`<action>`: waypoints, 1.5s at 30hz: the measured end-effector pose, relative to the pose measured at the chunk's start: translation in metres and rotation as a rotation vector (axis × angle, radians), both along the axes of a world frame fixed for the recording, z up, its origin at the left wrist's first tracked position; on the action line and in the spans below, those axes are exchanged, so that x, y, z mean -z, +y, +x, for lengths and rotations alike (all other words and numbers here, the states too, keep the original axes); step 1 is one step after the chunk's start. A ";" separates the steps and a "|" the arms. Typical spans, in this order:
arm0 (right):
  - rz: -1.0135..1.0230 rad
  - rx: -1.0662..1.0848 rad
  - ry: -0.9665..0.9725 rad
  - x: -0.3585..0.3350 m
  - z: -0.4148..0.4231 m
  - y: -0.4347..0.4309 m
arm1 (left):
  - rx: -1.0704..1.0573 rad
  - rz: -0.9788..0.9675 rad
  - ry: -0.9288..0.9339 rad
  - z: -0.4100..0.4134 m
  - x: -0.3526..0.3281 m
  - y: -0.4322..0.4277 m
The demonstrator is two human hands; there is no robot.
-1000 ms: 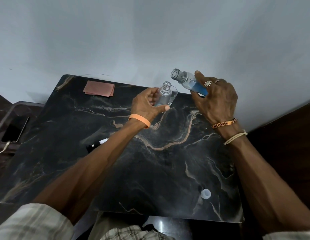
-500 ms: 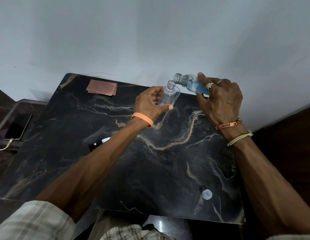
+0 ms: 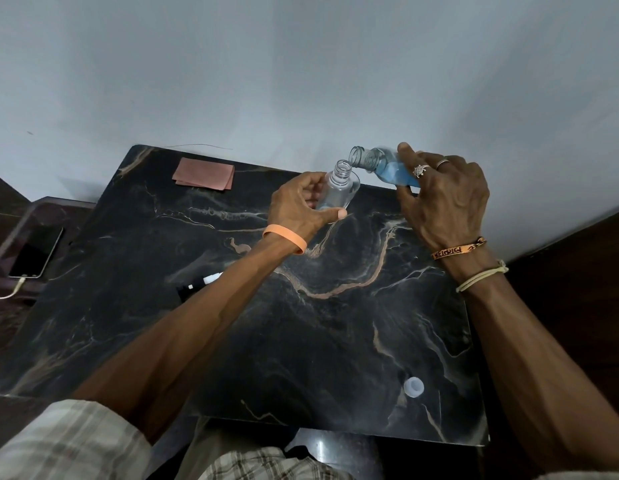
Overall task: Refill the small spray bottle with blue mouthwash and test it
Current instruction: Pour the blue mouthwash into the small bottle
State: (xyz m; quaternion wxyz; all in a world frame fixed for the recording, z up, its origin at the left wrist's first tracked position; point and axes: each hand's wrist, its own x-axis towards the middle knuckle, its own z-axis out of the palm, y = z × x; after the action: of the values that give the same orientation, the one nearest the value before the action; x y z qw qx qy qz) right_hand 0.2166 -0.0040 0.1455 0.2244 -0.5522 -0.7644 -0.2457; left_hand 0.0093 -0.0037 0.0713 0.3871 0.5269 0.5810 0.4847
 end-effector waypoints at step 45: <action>0.063 -0.032 -0.073 -0.011 -0.004 -0.010 | -0.004 0.038 0.011 -0.008 -0.004 -0.005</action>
State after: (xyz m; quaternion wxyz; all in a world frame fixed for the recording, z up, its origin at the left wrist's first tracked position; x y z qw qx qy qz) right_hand 0.2129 -0.0144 0.1563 0.2173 -0.5232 -0.7728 -0.2860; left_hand 0.0009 -0.0085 0.0755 0.3727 0.5358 0.5748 0.4935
